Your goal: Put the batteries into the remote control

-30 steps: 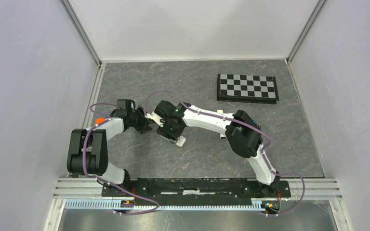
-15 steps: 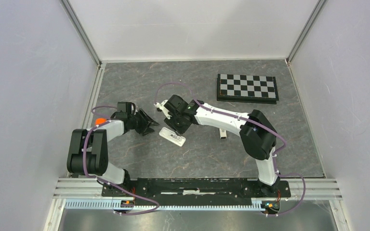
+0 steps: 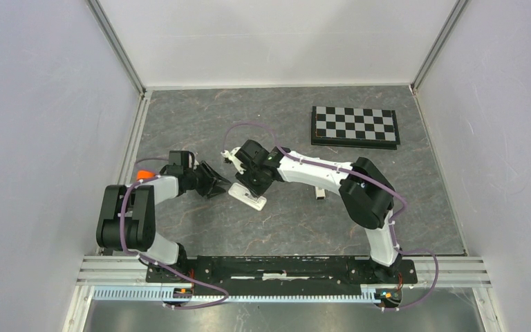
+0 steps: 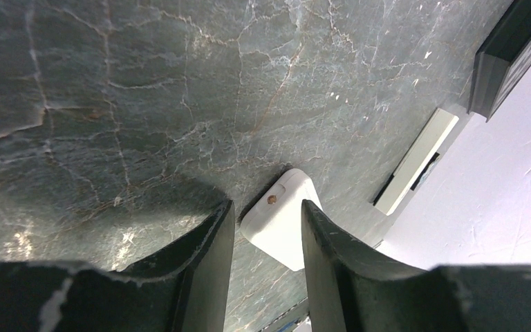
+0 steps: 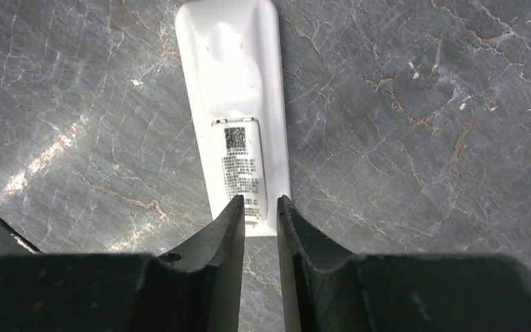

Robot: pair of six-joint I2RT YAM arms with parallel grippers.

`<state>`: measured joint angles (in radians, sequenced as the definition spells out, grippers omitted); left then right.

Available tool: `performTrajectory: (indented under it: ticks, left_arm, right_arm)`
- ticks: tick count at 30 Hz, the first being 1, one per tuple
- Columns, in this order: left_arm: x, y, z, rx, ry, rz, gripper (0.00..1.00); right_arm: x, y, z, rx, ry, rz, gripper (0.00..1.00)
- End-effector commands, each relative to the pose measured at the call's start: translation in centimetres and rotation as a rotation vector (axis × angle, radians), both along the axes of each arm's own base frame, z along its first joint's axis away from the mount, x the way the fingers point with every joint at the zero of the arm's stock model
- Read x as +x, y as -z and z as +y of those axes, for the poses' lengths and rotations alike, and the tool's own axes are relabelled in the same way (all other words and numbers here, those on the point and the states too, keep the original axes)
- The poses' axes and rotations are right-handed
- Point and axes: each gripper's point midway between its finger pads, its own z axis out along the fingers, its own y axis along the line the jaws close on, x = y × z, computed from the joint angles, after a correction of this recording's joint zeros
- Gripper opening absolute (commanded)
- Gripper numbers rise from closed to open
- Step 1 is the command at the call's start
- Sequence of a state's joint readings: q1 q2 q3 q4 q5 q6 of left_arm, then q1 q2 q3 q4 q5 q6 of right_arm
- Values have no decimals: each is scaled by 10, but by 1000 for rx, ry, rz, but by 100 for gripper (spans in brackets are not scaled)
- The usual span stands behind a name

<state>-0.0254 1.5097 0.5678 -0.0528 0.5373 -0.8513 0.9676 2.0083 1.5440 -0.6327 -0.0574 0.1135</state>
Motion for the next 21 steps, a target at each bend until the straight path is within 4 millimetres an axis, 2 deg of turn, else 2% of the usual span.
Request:
performTrajectory:
  ticks: [1, 15, 21]
  left_arm:
    - [-4, 6, -2, -31, -17, 31, 47]
    - [-5, 8, -4, -45, -15, 38, 46]
    - [-8, 8, -5, -59, -13, 45, 46]
  right_arm:
    - [3, 8, 11, 28, 8, -3, 28]
    - [4, 28, 11, 8, 45, 1, 23]
    - [1, 34, 6, -17, 69, 21, 16]
